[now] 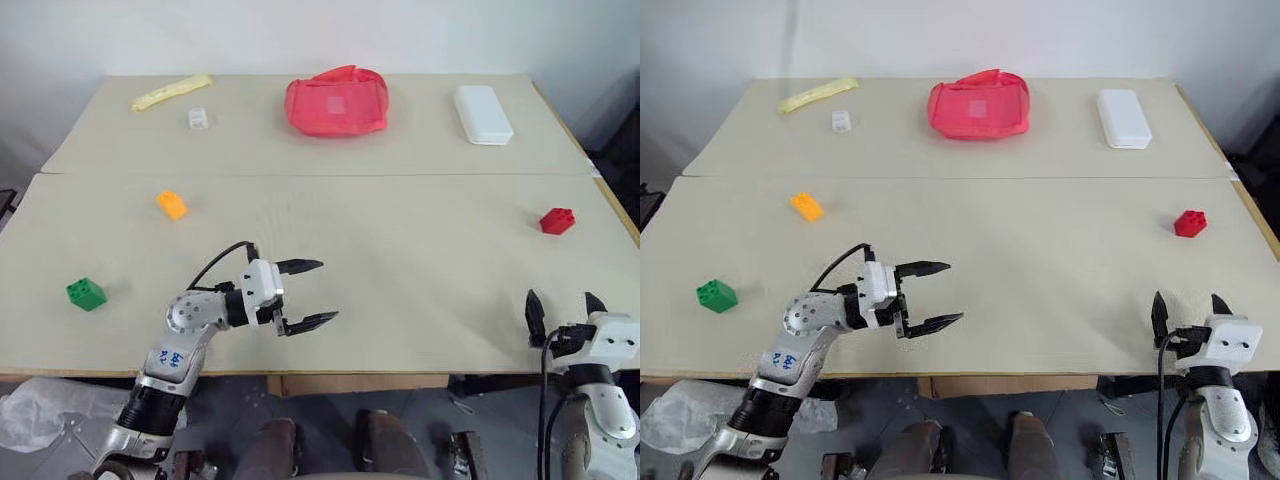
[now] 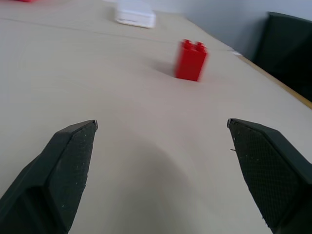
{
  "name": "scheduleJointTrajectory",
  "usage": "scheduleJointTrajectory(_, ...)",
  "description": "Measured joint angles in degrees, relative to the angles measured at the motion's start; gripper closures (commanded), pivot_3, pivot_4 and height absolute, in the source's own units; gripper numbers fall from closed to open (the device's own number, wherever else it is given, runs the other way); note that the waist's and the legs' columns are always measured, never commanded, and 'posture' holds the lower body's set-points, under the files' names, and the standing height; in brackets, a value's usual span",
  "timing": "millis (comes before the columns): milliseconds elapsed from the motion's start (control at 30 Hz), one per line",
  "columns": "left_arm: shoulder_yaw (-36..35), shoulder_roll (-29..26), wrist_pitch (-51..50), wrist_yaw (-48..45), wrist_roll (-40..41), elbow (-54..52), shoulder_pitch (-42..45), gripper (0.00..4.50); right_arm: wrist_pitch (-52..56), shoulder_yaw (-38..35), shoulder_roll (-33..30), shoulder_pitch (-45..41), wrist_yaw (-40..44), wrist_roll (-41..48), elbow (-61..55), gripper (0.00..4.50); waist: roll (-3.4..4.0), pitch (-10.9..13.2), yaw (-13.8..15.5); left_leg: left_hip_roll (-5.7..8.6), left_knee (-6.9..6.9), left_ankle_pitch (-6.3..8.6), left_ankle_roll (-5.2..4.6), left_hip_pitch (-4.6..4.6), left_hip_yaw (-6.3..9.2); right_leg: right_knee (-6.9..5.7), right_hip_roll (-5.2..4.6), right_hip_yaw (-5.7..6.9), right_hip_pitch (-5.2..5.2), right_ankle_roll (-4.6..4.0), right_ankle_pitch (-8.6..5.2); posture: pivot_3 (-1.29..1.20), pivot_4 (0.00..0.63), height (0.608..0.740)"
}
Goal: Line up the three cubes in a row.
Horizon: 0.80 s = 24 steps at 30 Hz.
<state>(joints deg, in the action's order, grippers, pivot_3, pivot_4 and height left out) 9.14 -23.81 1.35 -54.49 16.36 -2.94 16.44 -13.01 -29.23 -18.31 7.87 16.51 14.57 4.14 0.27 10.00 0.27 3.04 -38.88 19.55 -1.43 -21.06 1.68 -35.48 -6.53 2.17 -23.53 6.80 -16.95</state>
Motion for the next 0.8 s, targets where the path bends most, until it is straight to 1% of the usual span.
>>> scheduleJointTrajectory(67,0.45,0.51,0.53,-0.26,-0.26,1.13,0.44,0.03,4.45,0.2,-0.61,-2.75,-2.89,-0.56,-1.86,0.0,0.01,0.0,-0.68,-0.07,-0.01,-0.01,0.01,0.01,-0.06,-0.04,0.03,-0.08,-0.06,0.0,0.0,0.0,0.15,0.74)
scheduleJointTrajectory(133,0.47,0.92,1.86,0.43,-1.29,1.91,0.52,0.03,9.58,0.37,-3.11,-8.07,-4.31,-0.02,-2.69,0.0,0.06,0.02,-0.85,-0.11,-0.04,-0.02,0.03,0.02,-0.09,-0.1,0.05,-0.1,-0.09,0.0,0.0,0.0,0.15,0.74)
scheduleJointTrajectory(233,0.49,1.35,3.74,1.62,-2.79,2.63,0.26,0.03,18.32,0.28,-9.31,-17.69,-6.02,0.76,-1.77,0.0,0.14,0.04,-0.41,-0.1,-0.08,-0.03,0.02,-0.01,-0.09,-0.11,0.03,-0.09,-0.1,0.0,0.0,0.0,0.15,0.74)
scheduleJointTrajectory(300,0.32,1.75,3.91,2.76,-3.18,3.01,-0.42,0.03,22.29,0.75,-14.05,-24.21,-5.63,0.65,2.47,0.0,0.13,0.04,-0.1,-0.08,-0.09,-0.03,-0.02,-0.08,0.01,-0.07,0.01,-0.01,-0.09,-0.01,0.0,0.0,0.15,0.74)
scheduleJointTrajectory(367,0.32,2.23,3.92,3.62,-3.34,3.12,-1.03,0.03,24.18,2.15,-17.01,-29.33,-4.54,-0.12,8.32,0.0,0.12,0.05,0.26,-0.06,-0.1,-0.03,-0.05,-0.12,0.02,-0.04,-0.01,0.02,-0.07,-0.01,0.0,0.0,0.15,0.74)
scheduleJointTrajectory(433,0.38,2.4,3.97,4.09,-3.47,3.03,-1.25,0.03,26.38,4.13,-18.8,-34.83,-4.35,-1.35,17.25,0.0,0.11,0.05,0.4,-0.05,-0.12,-0.01,-0.09,-0.13,-0.03,-0.05,-0.02,0.01,-0.06,0.01,0.01,0.0,0.15,0.74)
scheduleJointTrajectory(633,0.02,2.03,3.65,5.63,-3.71,1.23,-3.02,0.03,26.96,6.29,-21.48,-47.19,-6.2,-4.34,40.49,0.0,0.13,0.06,0.08,-0.03,-0.09,-0.03,-0.11,-0.18,-0.09,-0.05,-0.03,0.01,-0.08,0.04,0.03,0.0,0.15,0.74)
scheduleJointTrajectory(733,-0.11,1.33,3.34,6.32,-3.72,0.34,-4.71,0.03,26.12,7.43,-23.41,-52.13,-4.84,-5.45,48.97,0.0,0.13,0.06,-0.36,-0.06,-0.07,-0.03,-0.11,-0.17,-0.07,-0.04,-0.02,0.03,-0.06,0.05,0.03,0.0,0.15,0.74)
scheduleJointTrajectory(800,-0.12,1.23,2.89,6.64,-3.72,-0.44,-5.13,0.03,25.05,7.96,-23.79,-53.47,-3.42,-5.6,52.63,0.0,0.13,0.06,-0.38,-0.07,-0.07,-0.03,-0.11,-0.17,-0.07,-0.04,-0.02,0.03,-0.05,0.05,0.03,0.0,0.15,0.74)
